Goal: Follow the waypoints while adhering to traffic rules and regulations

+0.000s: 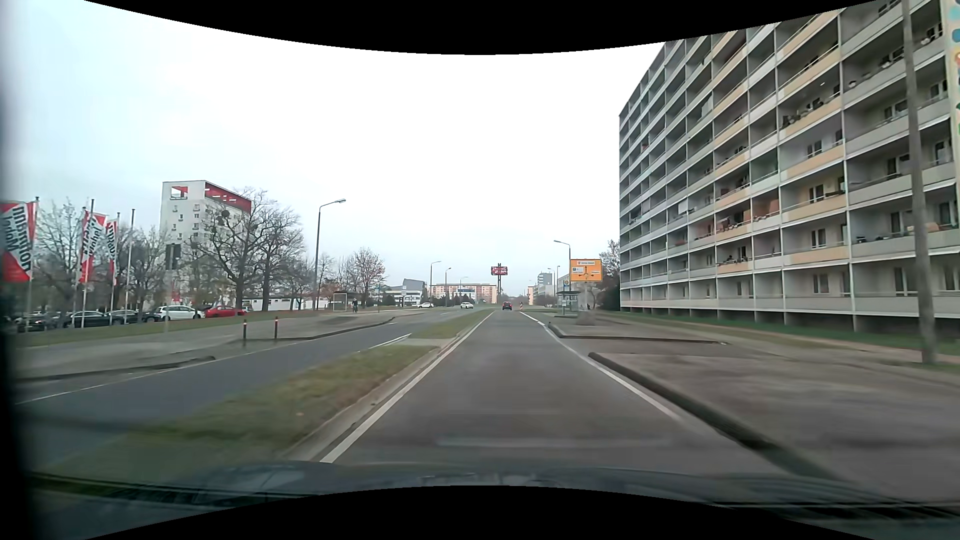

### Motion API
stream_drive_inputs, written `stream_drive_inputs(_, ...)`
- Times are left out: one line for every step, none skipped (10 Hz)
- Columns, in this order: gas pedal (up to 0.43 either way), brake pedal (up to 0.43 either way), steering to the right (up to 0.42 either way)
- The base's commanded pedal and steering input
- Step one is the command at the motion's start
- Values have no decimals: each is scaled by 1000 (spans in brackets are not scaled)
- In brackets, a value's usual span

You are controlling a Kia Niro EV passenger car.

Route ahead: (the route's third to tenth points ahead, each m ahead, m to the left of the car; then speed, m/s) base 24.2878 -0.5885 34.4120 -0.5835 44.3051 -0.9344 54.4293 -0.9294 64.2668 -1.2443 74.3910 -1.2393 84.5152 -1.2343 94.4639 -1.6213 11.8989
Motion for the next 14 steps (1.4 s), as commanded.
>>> stream_drive_inputs(87,0,-1)
stream_drive_inputs(87,0,0)
stream_drive_inputs(87,0,0)
stream_drive_inputs(87,0,0)
stream_drive_inputs(98,0,0)
stream_drive_inputs(98,0,-1)
stream_drive_inputs(98,0,0)
stream_drive_inputs(98,0,0)
stream_drive_inputs(98,0,0)
stream_drive_inputs(98,0,1)
stream_drive_inputs(98,0,1)
stream_drive_inputs(98,0,1)
stream_drive_inputs(98,0,1)
stream_drive_inputs(98,0,1)
